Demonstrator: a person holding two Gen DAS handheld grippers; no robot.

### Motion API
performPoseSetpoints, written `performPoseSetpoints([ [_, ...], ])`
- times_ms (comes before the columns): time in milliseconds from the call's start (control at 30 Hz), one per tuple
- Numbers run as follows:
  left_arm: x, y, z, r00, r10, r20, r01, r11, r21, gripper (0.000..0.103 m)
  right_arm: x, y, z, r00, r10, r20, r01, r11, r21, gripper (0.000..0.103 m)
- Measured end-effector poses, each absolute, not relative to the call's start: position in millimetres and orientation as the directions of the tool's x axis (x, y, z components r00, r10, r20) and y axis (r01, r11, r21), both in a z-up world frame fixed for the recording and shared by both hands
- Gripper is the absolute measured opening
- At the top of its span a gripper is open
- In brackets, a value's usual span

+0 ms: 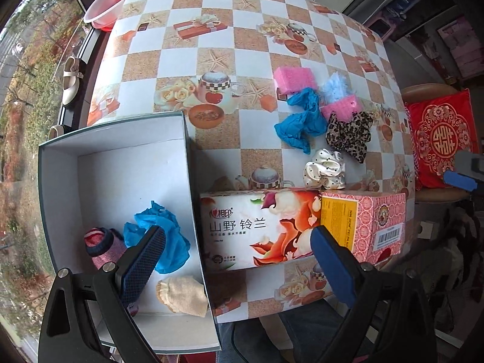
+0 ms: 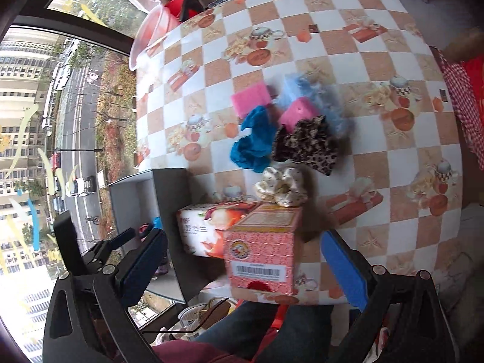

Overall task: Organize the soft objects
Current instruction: 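Move both tools back toward the remaining pile of soft items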

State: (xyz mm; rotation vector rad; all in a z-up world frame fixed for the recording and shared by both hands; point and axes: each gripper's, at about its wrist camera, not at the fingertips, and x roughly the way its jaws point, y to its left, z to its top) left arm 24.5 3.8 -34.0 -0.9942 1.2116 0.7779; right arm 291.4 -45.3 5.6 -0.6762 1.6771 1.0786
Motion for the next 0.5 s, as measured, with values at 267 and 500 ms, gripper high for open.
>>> performPoseSetpoints([
  [267,86,39,-61,0.123,-0.073,-0.99,-0.911,0.388,-0.142,0.098,345,-48,-85,-0.347,-0.013,-0.938,-0.778,0.562,0.28,0.102],
  [500,138,73,-97,0.056,-0.085,-0.995,-0.903,0.421,-0.087,0.098,353,-19,-138,-0.366,0.022,-0.93,-0.754,0.58,0.31,0.102],
])
